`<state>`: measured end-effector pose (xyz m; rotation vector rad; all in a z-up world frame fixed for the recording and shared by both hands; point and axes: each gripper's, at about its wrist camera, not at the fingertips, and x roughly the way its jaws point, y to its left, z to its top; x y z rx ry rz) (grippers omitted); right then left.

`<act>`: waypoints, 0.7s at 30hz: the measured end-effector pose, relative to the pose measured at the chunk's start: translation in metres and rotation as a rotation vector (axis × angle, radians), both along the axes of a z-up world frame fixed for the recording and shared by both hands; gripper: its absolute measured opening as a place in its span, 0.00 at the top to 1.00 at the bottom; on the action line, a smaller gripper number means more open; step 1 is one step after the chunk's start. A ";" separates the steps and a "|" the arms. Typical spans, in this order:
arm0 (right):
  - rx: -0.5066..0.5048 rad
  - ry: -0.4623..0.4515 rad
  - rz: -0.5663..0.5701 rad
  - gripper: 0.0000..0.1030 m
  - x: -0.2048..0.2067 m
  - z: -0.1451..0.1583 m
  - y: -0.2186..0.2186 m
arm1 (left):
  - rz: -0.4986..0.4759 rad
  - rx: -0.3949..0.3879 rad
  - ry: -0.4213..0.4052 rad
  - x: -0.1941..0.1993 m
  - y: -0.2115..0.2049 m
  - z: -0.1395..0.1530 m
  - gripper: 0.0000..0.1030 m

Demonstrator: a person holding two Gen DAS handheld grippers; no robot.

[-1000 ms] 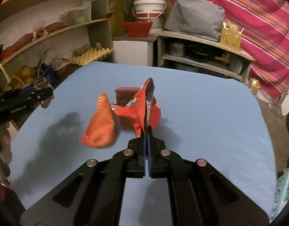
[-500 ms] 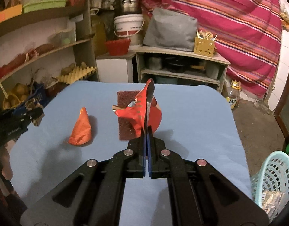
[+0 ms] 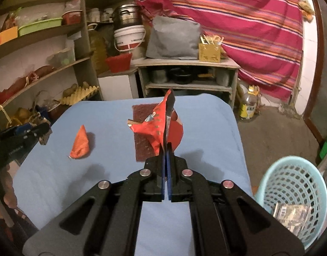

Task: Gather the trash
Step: 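Grasp the red-orange snack bag with the right tool while the left tool holds the paper, then carry the paper in the left tool and red bag in the right tool over the basket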

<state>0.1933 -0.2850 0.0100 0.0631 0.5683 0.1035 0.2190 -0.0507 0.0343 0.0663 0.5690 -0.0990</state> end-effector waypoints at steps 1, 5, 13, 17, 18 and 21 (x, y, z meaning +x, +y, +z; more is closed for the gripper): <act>0.001 0.000 -0.001 0.98 -0.003 0.000 -0.003 | -0.005 -0.002 0.001 -0.002 -0.006 0.000 0.54; 0.019 0.003 -0.006 0.98 -0.011 -0.001 -0.018 | -0.019 0.001 0.008 -0.005 -0.026 0.000 0.54; 0.066 -0.012 -0.009 0.98 -0.025 0.004 -0.043 | -0.041 0.015 0.008 -0.009 -0.060 0.002 0.54; 0.087 -0.021 -0.011 0.98 -0.031 0.007 -0.052 | -0.052 0.021 0.007 -0.011 -0.074 0.002 0.54; 0.093 -0.025 -0.013 0.98 -0.034 0.008 -0.055 | -0.057 0.022 0.005 -0.012 -0.077 0.003 0.54; 0.114 -0.031 -0.018 0.98 -0.039 0.010 -0.063 | -0.068 0.019 0.003 -0.011 -0.081 0.004 0.54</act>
